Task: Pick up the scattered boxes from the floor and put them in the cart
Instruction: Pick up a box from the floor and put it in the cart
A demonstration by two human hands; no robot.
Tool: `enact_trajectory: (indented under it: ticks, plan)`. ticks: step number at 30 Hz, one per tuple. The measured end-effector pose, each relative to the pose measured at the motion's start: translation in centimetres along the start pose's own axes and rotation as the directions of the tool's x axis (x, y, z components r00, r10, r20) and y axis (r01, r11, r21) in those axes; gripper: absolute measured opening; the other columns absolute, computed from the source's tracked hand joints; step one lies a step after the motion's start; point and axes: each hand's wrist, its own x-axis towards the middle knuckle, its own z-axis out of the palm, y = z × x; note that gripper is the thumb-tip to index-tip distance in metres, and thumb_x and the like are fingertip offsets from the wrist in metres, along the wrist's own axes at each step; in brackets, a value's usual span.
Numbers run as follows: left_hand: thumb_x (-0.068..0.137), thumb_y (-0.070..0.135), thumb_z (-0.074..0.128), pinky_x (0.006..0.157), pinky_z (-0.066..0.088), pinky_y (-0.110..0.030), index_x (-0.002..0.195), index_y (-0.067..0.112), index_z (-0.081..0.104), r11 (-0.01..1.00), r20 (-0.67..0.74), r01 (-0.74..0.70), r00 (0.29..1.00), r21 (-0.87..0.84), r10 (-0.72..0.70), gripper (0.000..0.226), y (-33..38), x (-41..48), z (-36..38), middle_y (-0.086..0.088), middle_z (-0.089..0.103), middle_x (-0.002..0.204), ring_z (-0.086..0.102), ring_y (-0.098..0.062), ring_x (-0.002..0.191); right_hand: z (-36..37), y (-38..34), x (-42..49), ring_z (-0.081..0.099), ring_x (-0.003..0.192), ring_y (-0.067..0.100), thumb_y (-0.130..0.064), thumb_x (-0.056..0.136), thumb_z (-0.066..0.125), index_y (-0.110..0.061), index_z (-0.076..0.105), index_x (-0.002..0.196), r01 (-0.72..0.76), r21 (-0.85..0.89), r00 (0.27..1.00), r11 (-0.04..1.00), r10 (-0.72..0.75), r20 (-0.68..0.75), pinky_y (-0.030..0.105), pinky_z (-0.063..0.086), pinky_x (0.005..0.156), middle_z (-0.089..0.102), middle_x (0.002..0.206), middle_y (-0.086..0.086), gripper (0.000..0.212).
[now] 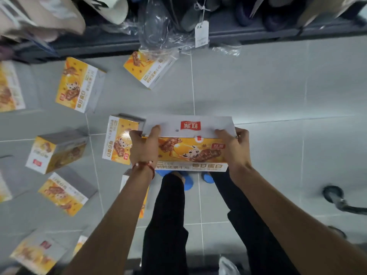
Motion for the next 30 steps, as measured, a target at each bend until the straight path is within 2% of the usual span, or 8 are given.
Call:
enact_trajectory:
  ticks: [4, 7, 13, 18, 21, 25, 28, 30]
  plan:
    - [0.070, 0.057, 0.057, 0.101, 0.048, -0.043, 0.128, 0.043, 0.060, 0.993, 0.090, -0.111, 0.989, -0.034, 0.114, 0.060, 2.5, -6.7, -3.6, 0.013, 0.069, 0.105, 0.064, -0.022, 0.108, -3.8, -3.1, -6.0, 0.072, 0.103, 0.022, -0.018, 0.093, 0.071, -0.030, 0.049, 0.121, 0.115, 0.014, 0.992, 0.993, -0.115, 0.045, 0.043, 0.062, 0.088, 0.066, 0.118, 0.000, 0.037]
    - [0.068, 0.051, 0.064, 0.099, 0.052, -0.052, 0.126, 0.051, 0.062, 0.985, 0.195, -0.155, 0.967, -0.075, 0.167, 0.058, 3.9, -10.0, -5.6, 0.009, 0.072, 0.118, 0.068, -0.024, 0.110, -6.1, -5.1, -10.2, 0.073, 0.104, 0.018, -0.012, 0.095, 0.066, -0.034, 0.052, 0.138, 0.192, 0.040, 0.978, 0.981, -0.195, 0.069, 0.038, 0.062, 0.086, 0.071, 0.120, -0.008, 0.050]
    - [0.075, 0.034, 0.057, 0.094, 0.055, -0.043, 0.130, 0.039, 0.056, 0.936, 0.318, -0.352, 0.884, -0.028, 0.342, 0.055, 8.1, -17.1, -8.0, 0.011, 0.072, 0.112, 0.069, -0.018, 0.104, -9.9, -7.3, -17.3, 0.071, 0.106, 0.024, -0.011, 0.086, 0.063, -0.028, 0.059, 0.132, 0.250, 0.161, 0.966, 0.955, -0.258, 0.029, 0.036, 0.058, 0.079, 0.074, 0.117, -0.003, 0.050]
    - [0.093, 0.033, 0.064, 0.080, 0.048, -0.022, 0.137, 0.036, 0.044, 0.858, 0.379, -0.512, 0.802, 0.037, 0.462, 0.049, 10.6, -21.9, -8.9, 0.021, 0.065, 0.105, 0.065, -0.008, 0.098, -12.2, -7.7, -22.6, 0.070, 0.109, 0.021, -0.017, 0.076, 0.067, -0.024, 0.060, 0.128, 0.327, 0.261, 0.945, 0.908, -0.308, -0.111, 0.032, 0.057, 0.081, 0.074, 0.117, -0.002, 0.053]
    - [0.092, 0.042, 0.067, 0.084, 0.045, -0.027, 0.137, 0.033, 0.040, 0.791, 0.426, -0.604, 0.744, 0.100, 0.515, 0.052, 11.7, -25.0, -9.6, 0.020, 0.064, 0.104, 0.064, -0.008, 0.095, -13.5, -7.5, -25.5, 0.071, 0.109, 0.019, -0.015, 0.081, 0.072, -0.025, 0.059, 0.129, 0.366, 0.321, 0.928, 0.874, -0.320, -0.189, 0.026, 0.055, 0.075, 0.073, 0.120, -0.002, 0.051]
    - [0.088, 0.046, 0.071, 0.093, 0.049, -0.032, 0.133, 0.035, 0.039, 0.729, 0.494, -0.672, 0.683, 0.133, 0.539, 0.056, 12.9, -28.6, -9.5, 0.016, 0.066, 0.105, 0.065, -0.019, 0.104, -15.6, -6.8, -28.3, 0.070, 0.111, 0.014, -0.009, 0.091, 0.073, -0.028, 0.056, 0.135, 0.406, 0.392, 0.902, 0.826, -0.292, -0.319, 0.029, 0.059, 0.083, 0.072, 0.123, -0.007, 0.051]
    - [0.085, 0.046, 0.074, 0.102, 0.050, -0.041, 0.131, 0.041, 0.040, 0.685, 0.558, -0.720, 0.617, 0.114, 0.555, 0.057, 13.5, -31.1, -8.4, 0.022, 0.065, 0.110, 0.064, -0.017, 0.109, -17.7, -6.0, -30.1, 0.068, 0.115, 0.014, -0.018, 0.092, 0.075, -0.032, 0.053, 0.138, 0.419, 0.426, 0.884, 0.802, -0.254, -0.392, 0.039, 0.059, 0.097, 0.068, 0.126, -0.012, 0.053]
    - [0.086, 0.045, 0.074, 0.106, 0.048, -0.041, 0.138, 0.039, 0.040, 0.646, 0.600, -0.756, 0.567, 0.107, 0.564, 0.062, 13.9, -32.9, -6.9, 0.025, 0.063, 0.114, 0.062, -0.014, 0.114, -19.3, -5.5, -31.1, 0.068, 0.117, 0.019, -0.026, 0.087, 0.078, -0.032, 0.052, 0.141, 0.419, 0.473, 0.878, 0.775, -0.214, -0.428, 0.048, 0.057, 0.101, 0.068, 0.129, -0.008, 0.060]
